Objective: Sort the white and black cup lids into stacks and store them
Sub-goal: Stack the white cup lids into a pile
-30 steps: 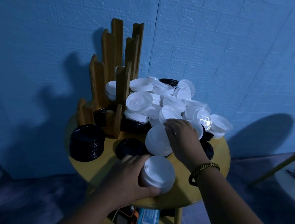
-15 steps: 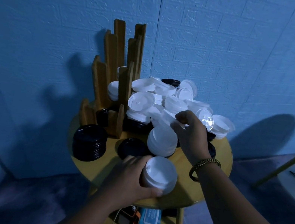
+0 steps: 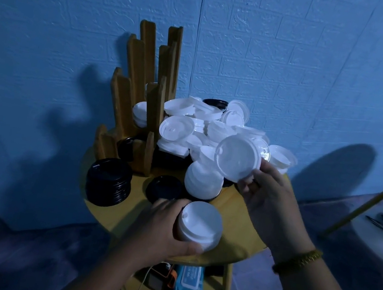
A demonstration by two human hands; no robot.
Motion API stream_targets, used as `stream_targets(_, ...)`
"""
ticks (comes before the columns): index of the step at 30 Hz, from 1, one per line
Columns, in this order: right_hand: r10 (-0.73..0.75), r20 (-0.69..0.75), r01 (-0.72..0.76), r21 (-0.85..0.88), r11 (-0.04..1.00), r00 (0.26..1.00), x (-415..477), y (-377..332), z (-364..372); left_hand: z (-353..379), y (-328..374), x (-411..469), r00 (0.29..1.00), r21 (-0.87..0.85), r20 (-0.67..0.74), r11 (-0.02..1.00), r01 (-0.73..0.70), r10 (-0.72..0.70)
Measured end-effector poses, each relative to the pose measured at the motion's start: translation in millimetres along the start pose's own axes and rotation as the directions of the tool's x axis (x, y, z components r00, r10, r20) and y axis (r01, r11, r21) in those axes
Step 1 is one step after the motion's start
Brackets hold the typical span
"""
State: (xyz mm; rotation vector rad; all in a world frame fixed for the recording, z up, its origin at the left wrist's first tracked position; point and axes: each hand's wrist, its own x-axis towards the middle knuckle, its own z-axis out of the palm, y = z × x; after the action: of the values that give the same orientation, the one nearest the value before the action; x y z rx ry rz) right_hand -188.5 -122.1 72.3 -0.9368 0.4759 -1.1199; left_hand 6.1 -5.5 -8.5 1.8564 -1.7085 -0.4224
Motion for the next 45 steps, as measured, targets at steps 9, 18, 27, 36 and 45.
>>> stream_targets(9, 0.292, -0.153, -0.33, -0.407, 0.852, 0.944, -62, 24, -22, -2, 2, -1, 1.0, 0.03, 0.018, 0.999, -0.016, 0.015)
stream_targets(18, -0.051, 0.051, 0.064, -0.952, 0.299, 0.997, -58, 44, -1, -8, 8, -3, 0.999, 0.056, 0.036, 0.998, -0.008, 0.006)
stream_targets(27, 0.082, 0.193, 0.183, -0.976, 0.116, 0.978, -51, 45, -4, -10, 10, -1, 0.998, 0.048, 0.06, 0.999, 0.016, -0.018)
stream_targets(36, 0.295, 0.217, 0.269, -0.952, -0.146, 0.931, -31, 26, 2, -6, 5, -3, 0.996, -0.019, 0.068, 0.998, 0.052, -0.051)
stream_targets(45, 0.244, 0.316, 0.301, -0.948, 0.099, 0.917, -35, 38, -6, -9, 7, -4, 0.999, -0.004, 0.036, 1.0, -0.011, 0.011)
